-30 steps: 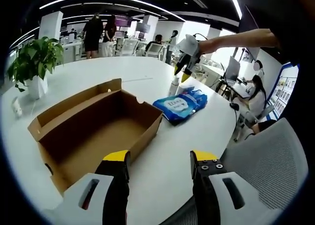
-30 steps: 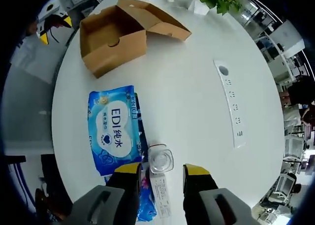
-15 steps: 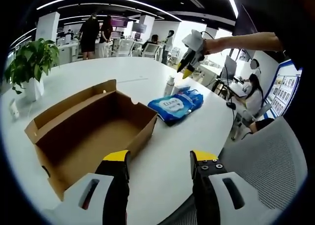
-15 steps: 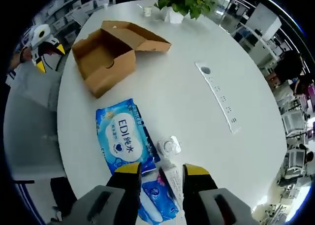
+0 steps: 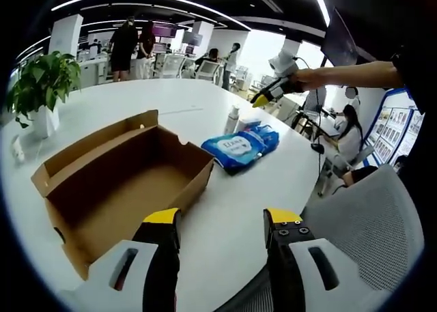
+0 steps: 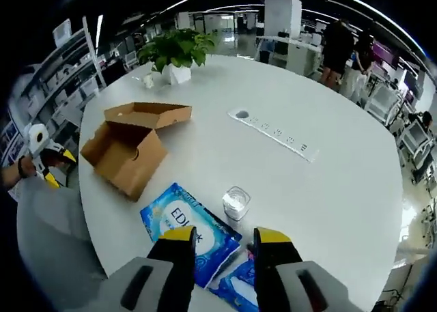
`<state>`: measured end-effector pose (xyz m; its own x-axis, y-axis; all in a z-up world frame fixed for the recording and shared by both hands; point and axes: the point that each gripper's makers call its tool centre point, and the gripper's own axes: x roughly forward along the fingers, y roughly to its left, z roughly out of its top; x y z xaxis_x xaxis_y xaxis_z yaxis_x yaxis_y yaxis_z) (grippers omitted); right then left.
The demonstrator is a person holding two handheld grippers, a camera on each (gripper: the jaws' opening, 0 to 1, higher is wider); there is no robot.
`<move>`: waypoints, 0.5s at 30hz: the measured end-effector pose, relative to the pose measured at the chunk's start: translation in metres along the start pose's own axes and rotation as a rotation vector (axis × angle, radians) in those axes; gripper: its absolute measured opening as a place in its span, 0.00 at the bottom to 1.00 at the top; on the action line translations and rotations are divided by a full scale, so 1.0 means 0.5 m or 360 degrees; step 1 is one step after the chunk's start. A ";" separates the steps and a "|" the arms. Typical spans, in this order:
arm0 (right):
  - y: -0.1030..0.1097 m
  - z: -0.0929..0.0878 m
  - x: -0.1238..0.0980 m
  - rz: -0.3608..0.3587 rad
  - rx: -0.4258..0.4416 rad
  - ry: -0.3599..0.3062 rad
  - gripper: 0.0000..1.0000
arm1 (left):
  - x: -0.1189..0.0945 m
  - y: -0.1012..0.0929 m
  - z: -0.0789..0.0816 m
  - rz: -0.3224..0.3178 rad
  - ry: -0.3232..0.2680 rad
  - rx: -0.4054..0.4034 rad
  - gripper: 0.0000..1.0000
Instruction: Operate the shoe box by opening the lid, removing the specified soft item, and placing it in the target area until the item is outside and the box remains undamaged.
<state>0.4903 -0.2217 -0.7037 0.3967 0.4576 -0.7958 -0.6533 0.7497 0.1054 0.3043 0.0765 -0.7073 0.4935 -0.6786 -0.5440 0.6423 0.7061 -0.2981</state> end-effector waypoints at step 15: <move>0.093 0.002 0.012 0.0078 0.0255 -0.0230 0.31 | 0.010 -0.017 -0.008 -0.0055 0.0044 0.0024 0.49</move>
<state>0.4629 -0.1834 -0.7027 0.4628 0.5502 -0.6951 -0.5676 0.7862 0.2444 0.2992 0.0679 -0.7107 0.4549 -0.6964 -0.5551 0.6674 0.6793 -0.3052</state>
